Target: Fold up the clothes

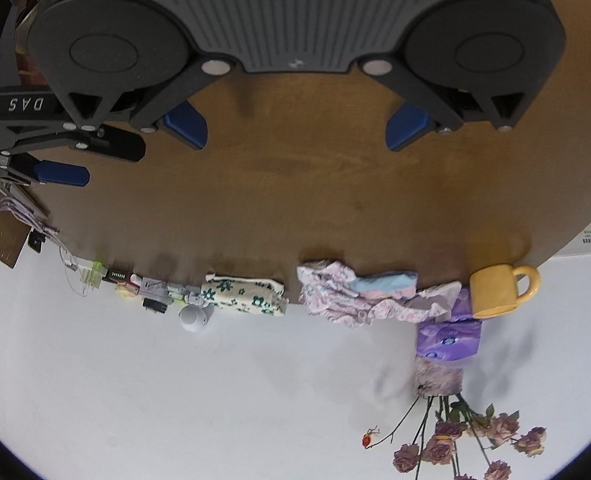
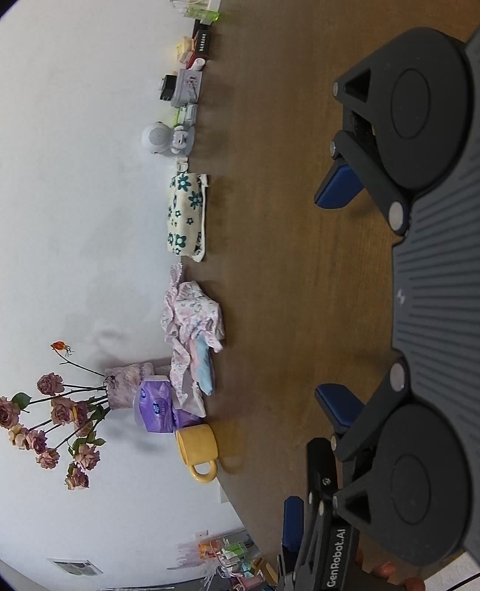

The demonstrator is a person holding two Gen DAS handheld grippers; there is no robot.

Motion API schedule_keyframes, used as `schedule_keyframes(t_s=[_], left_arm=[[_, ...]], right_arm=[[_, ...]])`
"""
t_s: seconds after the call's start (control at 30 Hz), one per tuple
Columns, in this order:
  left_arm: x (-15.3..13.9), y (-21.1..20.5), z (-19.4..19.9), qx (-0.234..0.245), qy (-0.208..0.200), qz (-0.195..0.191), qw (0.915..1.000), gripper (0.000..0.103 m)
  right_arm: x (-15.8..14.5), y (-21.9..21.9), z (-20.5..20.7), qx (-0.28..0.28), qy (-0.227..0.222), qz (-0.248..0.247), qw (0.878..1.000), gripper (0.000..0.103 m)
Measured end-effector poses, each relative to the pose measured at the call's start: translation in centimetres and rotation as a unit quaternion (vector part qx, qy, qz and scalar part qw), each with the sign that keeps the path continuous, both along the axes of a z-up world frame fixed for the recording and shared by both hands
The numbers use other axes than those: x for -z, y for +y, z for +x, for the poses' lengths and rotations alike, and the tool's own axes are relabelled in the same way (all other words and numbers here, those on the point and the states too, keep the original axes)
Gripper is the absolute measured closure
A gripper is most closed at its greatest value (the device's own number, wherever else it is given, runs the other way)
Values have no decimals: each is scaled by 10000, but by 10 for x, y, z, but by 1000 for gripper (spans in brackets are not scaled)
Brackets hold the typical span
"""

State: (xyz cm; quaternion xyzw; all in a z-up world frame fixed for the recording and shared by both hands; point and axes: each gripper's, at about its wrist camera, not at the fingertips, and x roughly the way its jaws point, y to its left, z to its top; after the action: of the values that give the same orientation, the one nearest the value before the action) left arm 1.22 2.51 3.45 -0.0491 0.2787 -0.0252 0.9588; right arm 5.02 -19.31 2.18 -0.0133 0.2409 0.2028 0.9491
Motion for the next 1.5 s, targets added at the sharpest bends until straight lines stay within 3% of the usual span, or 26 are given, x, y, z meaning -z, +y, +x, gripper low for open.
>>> schedule_keyframes(t_s=[0.33, 1.1, 1.4, 1.5], left_arm=[[18, 7, -20, -212, -16, -45, 9998, 0], [33, -9, -23, 18, -162, 195, 9997, 0], [28, 2, -17, 148, -79, -244, 9996, 0], [29, -1, -15, 85, -107, -125, 9998, 0]], right_arm=[[19, 3, -17, 77, 121, -2, 9999, 0], [32, -3, -31, 256, -163, 184, 9994, 0], [31, -3, -27, 318, -205, 166, 9991, 0], [31, -1, -27, 323, -253, 137, 9991, 0]])
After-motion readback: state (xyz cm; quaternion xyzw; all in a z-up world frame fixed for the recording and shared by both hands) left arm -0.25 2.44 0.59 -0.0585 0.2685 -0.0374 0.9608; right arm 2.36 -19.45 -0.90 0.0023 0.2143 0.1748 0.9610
